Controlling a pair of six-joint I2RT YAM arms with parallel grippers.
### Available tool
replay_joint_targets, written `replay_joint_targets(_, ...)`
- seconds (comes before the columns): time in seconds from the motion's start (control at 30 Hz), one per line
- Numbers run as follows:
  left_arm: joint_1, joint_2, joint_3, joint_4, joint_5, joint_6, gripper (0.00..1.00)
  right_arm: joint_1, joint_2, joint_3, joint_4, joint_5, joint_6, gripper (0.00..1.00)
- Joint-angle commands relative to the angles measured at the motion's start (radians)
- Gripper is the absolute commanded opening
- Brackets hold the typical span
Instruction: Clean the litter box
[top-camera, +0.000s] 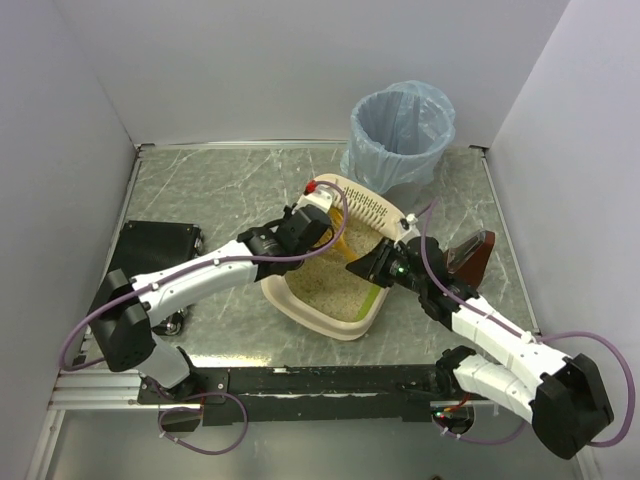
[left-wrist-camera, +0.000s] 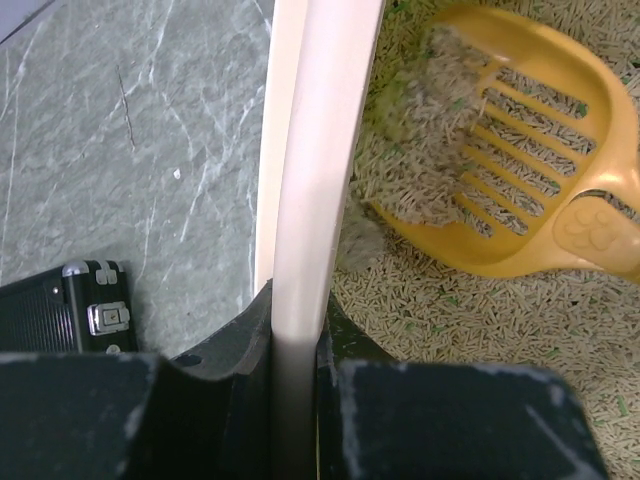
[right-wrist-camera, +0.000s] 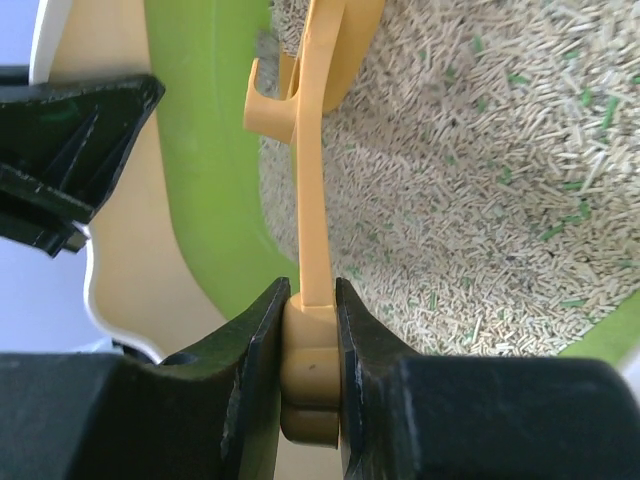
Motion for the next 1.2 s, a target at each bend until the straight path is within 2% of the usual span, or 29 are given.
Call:
replay_joint_targets(0.0, 0.008, 0.004, 0.136, 0.185, -0.089, -0.172, 0.01, -0.010, -0.053, -0.022, 0.015, 0.128, 0.020, 0.00)
replay_joint_targets(0.07, 0.027, 0.000, 0.115, 0.175, -0.076, -0.178, 0.01, -0.019, -0.081, -0.036, 0.018, 0.121, 0.023, 0.00)
replay_joint_targets(0.17, 0.084, -0.026, 0.056, 0.194, -0.015, -0.204, 0.01, -0.054, -0.102, -0.038, 0.031, 0.019, 0.010, 0.00)
replay_joint_targets(0.3, 0.110, -0.051, 0.007, 0.264, 0.003, -0.175, 0.01, -0.148, -0.072, -0.091, 0.169, -0.231, 0.045, 0.00)
replay_joint_targets(0.4, 0.113, -0.043, 0.012, 0.258, 0.008, -0.175, 0.01, -0.183, -0.047, -0.102, 0.218, -0.291, 0.040, 0.00)
replay_joint_targets(0.73, 0.133, -0.035, -0.008, 0.261, 0.016, -0.190, 0.01, -0.283, -0.120, -0.081, 0.177, -0.397, 0.002, 0.00)
replay_joint_targets(0.87, 0.137, -0.063, -0.040, 0.281, 0.016, -0.183, 0.01, -0.330, -0.139, -0.059, 0.152, -0.495, -0.027, 0.00)
replay_joint_targets(0.93, 0.139, -0.071, -0.050, 0.284, 0.014, -0.186, 0.01, -0.344, -0.131, -0.029, 0.082, -0.514, -0.061, 0.00)
replay_joint_targets(1.07, 0.144, -0.077, -0.062, 0.290, 0.010, -0.181, 0.01, -0.392, -0.127, -0.038, 0.124, -0.621, -0.044, 0.00)
replay_joint_targets(1.17, 0.147, -0.082, -0.073, 0.303, 0.017, -0.178, 0.01, -0.418, -0.137, -0.024, 0.083, -0.685, -0.069, 0.00)
